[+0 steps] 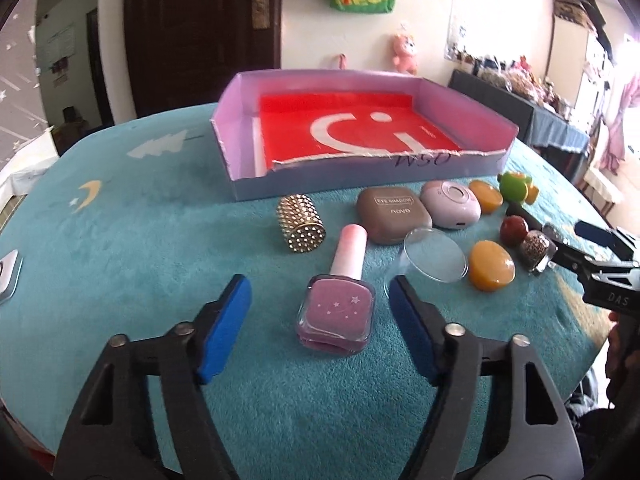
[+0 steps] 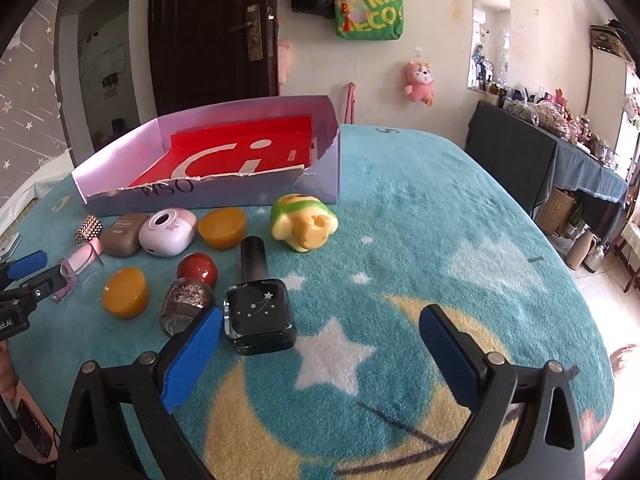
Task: Organize rigid objects
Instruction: 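Grasp the pink nail polish with the left tool while the right tool grasps the black nail polish, then carry both polish bottles into the pink box and open both tools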
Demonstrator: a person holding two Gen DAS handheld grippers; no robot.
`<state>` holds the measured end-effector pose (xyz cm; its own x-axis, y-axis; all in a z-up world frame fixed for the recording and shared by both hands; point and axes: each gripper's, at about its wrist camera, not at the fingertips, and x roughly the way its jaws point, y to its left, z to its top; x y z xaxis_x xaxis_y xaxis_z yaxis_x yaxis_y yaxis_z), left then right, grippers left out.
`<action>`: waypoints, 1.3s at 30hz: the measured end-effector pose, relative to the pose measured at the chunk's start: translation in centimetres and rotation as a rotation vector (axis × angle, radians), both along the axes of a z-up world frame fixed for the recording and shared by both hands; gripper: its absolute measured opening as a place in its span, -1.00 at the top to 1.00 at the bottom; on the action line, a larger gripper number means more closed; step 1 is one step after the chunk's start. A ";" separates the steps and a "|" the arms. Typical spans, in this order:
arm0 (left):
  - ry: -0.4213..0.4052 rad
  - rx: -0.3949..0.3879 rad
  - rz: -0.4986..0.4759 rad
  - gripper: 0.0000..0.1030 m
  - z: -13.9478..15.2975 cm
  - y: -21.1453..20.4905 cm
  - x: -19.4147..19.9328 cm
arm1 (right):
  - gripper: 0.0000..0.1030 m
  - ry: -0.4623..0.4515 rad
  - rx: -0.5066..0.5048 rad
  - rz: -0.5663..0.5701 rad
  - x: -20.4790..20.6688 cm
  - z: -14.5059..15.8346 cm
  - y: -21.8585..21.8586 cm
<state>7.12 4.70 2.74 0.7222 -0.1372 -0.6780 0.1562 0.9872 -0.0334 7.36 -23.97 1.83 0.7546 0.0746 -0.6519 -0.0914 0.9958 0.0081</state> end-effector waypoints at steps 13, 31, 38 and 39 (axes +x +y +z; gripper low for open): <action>0.013 -0.007 -0.063 0.32 0.2 -0.8 0.5 | 0.26 0.042 0.042 0.168 1.1 -0.3 1.4; -0.098 -0.010 -0.077 0.32 5.3 -1.0 3.0 | 0.26 -0.054 0.064 0.233 2.5 3.9 1.5; -0.082 0.042 -0.095 0.32 7.6 -2.1 8.6 | 0.26 -0.065 0.010 0.280 8.0 7.4 2.8; -0.073 0.051 -0.099 0.32 7.6 -2.3 9.2 | 0.26 -0.045 0.009 0.292 9.2 7.6 3.0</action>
<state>16.27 2.36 10.32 0.7544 -0.1764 -0.6323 0.2528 0.9670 0.0318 16.59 -20.92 9.44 0.7285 0.2986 -0.6166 -0.3746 0.9272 0.0063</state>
